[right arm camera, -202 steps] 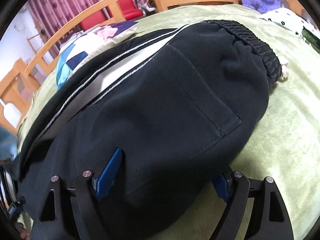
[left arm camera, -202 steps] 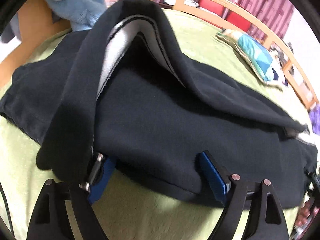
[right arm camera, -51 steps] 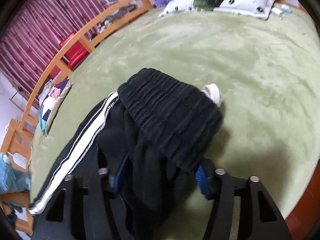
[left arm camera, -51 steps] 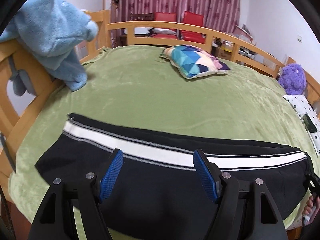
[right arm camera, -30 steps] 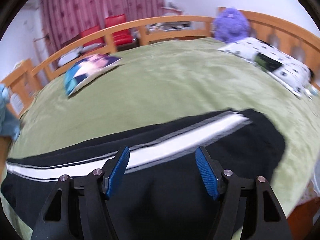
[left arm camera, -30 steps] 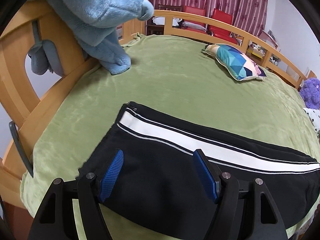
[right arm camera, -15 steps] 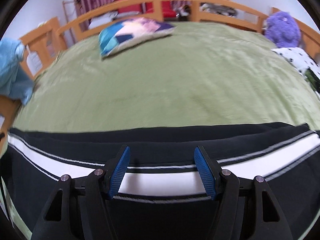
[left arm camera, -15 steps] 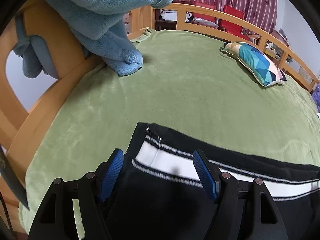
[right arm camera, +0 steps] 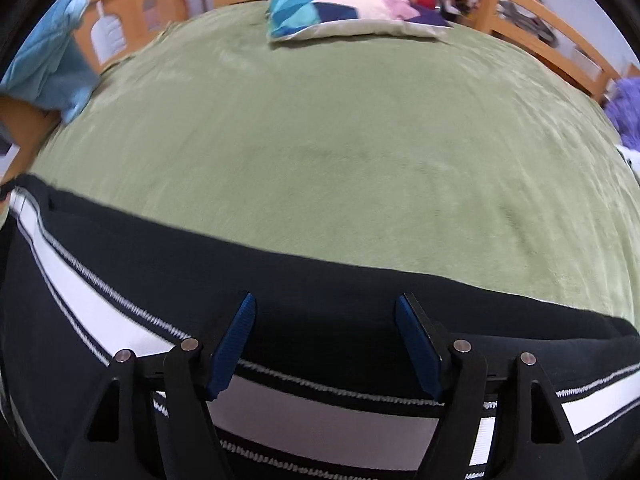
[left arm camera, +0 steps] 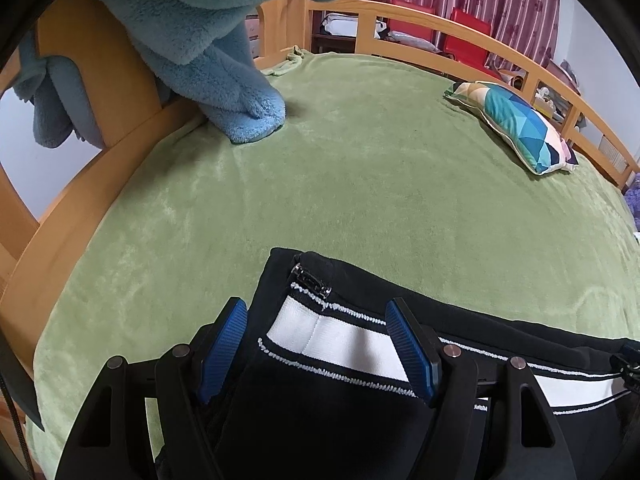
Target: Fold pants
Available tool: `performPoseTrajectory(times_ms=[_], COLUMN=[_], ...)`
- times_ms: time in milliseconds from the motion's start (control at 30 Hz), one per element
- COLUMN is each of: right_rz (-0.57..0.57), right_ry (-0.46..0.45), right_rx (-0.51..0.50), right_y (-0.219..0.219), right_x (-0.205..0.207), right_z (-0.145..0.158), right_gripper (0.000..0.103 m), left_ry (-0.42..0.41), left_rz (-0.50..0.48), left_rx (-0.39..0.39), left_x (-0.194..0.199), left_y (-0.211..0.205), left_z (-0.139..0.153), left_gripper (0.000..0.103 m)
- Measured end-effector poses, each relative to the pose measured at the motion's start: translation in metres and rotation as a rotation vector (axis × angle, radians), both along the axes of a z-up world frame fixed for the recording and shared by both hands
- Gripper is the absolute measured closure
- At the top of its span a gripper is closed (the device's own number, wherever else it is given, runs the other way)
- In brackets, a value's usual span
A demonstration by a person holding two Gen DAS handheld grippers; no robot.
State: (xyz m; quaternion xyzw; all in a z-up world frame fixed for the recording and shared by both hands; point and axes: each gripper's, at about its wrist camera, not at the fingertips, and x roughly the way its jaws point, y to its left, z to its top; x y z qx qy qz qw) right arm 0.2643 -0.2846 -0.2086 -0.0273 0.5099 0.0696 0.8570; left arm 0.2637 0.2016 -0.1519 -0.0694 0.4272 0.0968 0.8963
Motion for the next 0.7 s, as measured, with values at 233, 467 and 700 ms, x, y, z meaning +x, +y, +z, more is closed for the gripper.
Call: performPoseTrajectory(times_ms=[233, 467, 700], right_rz=[0.092, 0.101, 0.056], right_ry=[0.023, -0.034, -0.145], right_rx=[0.036, 0.032, 0.082], right_y=[0.004, 0.015, 0.014], right_x=[-0.008, -0.012, -0.018], right_z=[-0.003, 0.004, 0.039], right_gripper=[0.03, 0.097, 0.098], left_ry=[-0.001, 0.047, -0.021], left_rz=[0.002, 0.032, 0.042], left_rx=[-0.018, -0.015, -0.066], left_x=[0.002, 0.016, 0.004], left_y=[0.002, 0.006, 0.023], left_z=[-0.002, -0.018, -0.004], left_gripper=[0.033, 0.076, 0.092])
